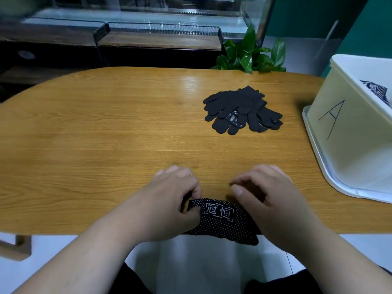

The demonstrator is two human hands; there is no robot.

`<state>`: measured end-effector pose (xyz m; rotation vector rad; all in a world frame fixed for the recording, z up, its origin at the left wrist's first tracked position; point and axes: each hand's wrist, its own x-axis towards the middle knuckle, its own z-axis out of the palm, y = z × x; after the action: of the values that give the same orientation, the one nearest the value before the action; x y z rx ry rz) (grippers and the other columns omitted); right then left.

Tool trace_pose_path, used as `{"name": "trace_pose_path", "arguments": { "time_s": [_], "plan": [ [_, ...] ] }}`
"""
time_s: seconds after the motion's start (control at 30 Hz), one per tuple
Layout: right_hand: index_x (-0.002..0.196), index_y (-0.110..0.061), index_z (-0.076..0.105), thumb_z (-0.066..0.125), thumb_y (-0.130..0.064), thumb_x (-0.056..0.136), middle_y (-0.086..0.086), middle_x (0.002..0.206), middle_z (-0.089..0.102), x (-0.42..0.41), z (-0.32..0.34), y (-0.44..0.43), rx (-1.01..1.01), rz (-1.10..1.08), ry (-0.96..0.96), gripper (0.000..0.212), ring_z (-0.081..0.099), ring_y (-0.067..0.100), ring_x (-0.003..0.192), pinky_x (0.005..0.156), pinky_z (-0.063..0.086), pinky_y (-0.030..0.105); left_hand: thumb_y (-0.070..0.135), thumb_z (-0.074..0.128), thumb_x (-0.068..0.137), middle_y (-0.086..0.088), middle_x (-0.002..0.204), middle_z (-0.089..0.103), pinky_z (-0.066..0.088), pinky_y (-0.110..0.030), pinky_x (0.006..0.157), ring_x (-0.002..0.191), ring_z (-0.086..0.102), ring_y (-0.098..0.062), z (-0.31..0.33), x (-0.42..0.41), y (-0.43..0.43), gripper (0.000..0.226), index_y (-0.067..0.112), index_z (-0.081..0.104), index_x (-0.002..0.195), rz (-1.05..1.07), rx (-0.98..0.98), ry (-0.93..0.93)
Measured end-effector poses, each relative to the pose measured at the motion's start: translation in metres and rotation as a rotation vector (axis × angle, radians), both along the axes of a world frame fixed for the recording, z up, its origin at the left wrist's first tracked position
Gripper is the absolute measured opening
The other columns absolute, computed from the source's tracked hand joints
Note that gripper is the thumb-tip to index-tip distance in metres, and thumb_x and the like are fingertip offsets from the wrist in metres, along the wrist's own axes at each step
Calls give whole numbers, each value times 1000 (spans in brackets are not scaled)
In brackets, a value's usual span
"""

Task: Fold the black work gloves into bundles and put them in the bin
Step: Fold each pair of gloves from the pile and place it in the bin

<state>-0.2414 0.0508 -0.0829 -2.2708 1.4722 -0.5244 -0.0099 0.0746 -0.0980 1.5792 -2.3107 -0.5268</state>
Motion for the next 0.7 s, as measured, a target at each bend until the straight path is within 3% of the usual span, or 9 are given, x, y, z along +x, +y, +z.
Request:
{"name": "trace_pose_path", "arguments": {
  "time_s": [0.17, 0.47, 0.6, 0.7],
  "plan": [
    [100, -43, 52, 34, -69, 83, -31, 98, 39, -5, 9, 5, 141, 100, 226, 36, 31, -5, 104, 89, 29, 23, 54, 36, 71, 21, 85, 46, 33, -19, 83, 97, 41, -4, 1, -3, 6, 24, 34, 45, 81, 42, -10, -23],
    [85, -33, 48, 45, -50, 95, -19, 93, 46, 7, 15, -1, 171, 222, 263, 20, 36, -1, 95, 87, 31, 27, 57, 30, 71, 22, 91, 48, 35, -17, 84, 100, 39, -1, 6, -4, 10, 33, 38, 49, 91, 70, 8, -95],
    [84, -32, 47, 47, -50, 90, -17, 93, 46, 8, 19, -2, 210, 239, 240, 19, 37, 1, 94, 79, 33, 24, 46, 48, 80, 20, 91, 45, 34, -15, 81, 97, 37, -4, 13, -8, 10, 14, 35, 48, 89, 33, 13, -116],
    [82, -33, 45, 49, -51, 87, -17, 90, 48, 7, 21, -1, 238, 259, 234, 20, 38, -1, 90, 75, 35, 21, 41, 54, 81, 19, 90, 45, 36, -17, 81, 98, 38, -4, 16, -11, 11, 13, 34, 46, 89, 29, 18, -113]
  ]
}}
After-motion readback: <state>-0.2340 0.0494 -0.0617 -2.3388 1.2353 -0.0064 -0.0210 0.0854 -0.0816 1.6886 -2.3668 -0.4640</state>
